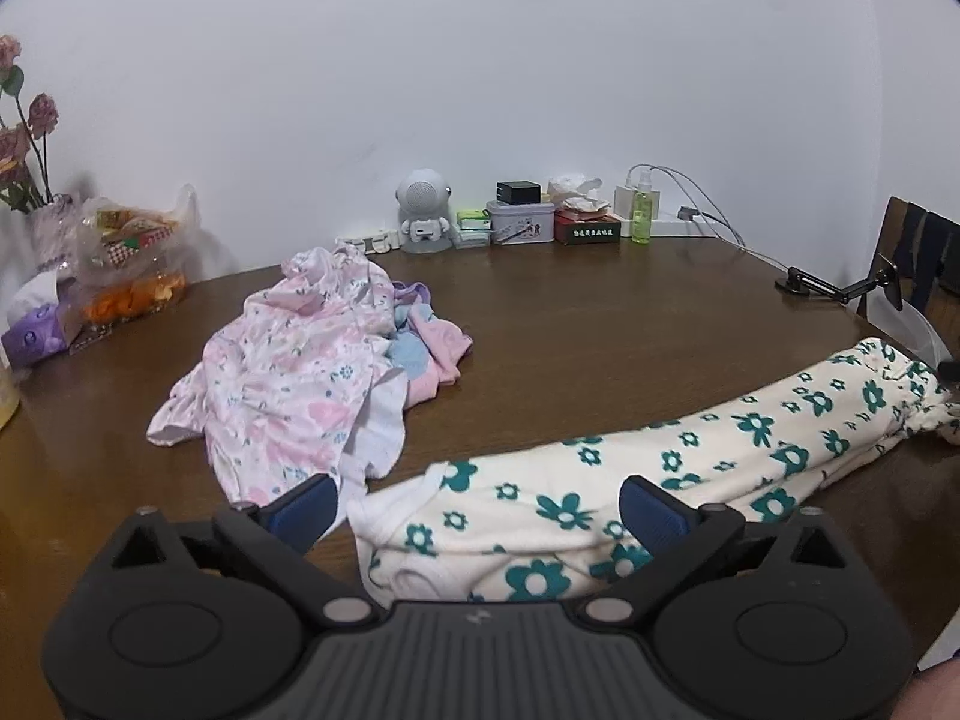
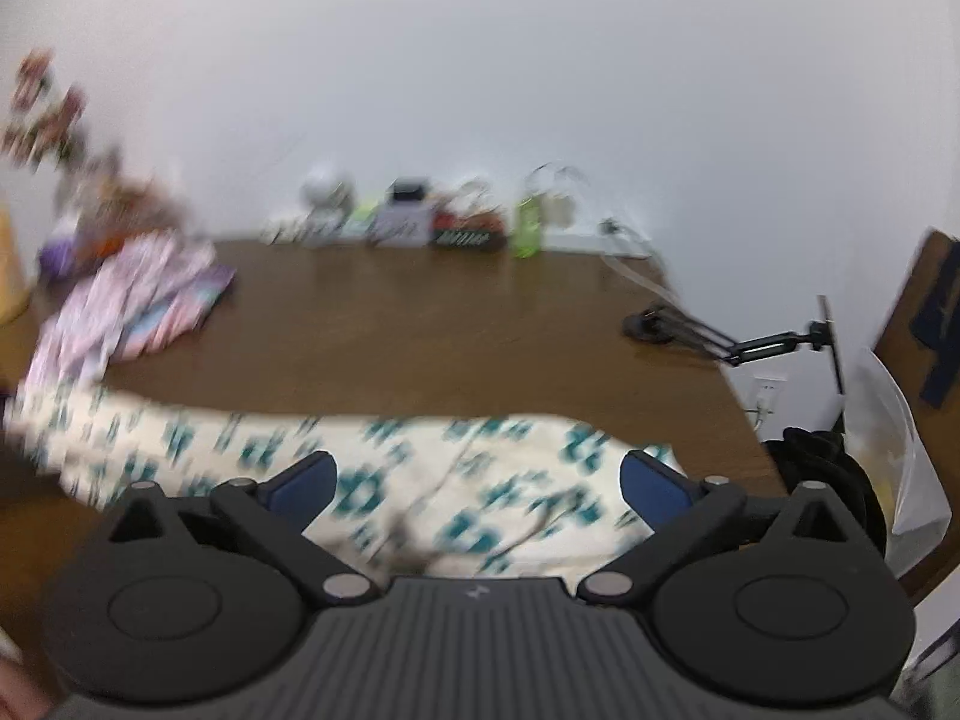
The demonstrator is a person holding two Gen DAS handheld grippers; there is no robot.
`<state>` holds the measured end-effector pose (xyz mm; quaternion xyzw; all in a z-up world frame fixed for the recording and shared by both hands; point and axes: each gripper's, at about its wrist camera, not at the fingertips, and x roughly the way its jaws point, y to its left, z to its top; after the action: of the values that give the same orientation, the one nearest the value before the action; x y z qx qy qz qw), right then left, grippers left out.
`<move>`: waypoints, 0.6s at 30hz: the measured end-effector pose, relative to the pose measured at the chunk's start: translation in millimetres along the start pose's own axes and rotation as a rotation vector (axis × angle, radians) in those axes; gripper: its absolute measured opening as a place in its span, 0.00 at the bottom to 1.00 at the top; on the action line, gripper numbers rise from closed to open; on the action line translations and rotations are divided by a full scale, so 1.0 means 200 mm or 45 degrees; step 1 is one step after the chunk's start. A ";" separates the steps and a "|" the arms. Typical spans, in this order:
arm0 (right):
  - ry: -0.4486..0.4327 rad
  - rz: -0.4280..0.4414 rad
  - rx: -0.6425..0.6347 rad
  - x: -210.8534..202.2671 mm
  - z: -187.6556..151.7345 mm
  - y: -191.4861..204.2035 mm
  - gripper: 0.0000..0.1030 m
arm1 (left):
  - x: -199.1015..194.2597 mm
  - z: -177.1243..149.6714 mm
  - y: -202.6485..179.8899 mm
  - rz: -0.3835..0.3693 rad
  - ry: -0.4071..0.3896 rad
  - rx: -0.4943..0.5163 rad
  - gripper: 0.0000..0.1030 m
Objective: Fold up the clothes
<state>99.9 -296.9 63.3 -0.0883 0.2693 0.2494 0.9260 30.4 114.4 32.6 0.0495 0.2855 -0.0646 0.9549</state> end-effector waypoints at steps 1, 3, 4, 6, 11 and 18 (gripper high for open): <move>0.016 -0.015 -0.023 0.00 -0.01 0.02 0.99 | 0.00 -0.01 0.00 -0.003 0.001 0.008 0.98; 0.049 -0.044 -0.069 0.01 -0.04 0.06 0.99 | -0.01 -0.02 -0.01 -0.006 0.004 0.022 0.98; 0.066 -0.059 -0.084 0.01 -0.06 0.07 0.97 | -0.01 -0.03 -0.01 -0.008 0.006 0.027 0.98; 0.104 -0.096 -0.055 0.00 -0.08 0.02 0.88 | -0.01 -0.04 -0.01 -0.020 0.006 0.031 0.98; 0.249 -0.208 -0.010 -0.01 -0.17 -0.17 0.60 | 0.01 -0.03 -0.02 -0.055 -0.004 0.033 0.98; 0.321 -0.205 0.018 0.12 -0.21 -0.31 0.05 | 0.02 0.00 -0.09 -0.103 -0.022 0.071 0.98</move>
<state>130.7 -352.8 16.7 -0.1336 0.3772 0.1595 0.9024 31.6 96.2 29.6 0.0640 0.2772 -0.1116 0.9522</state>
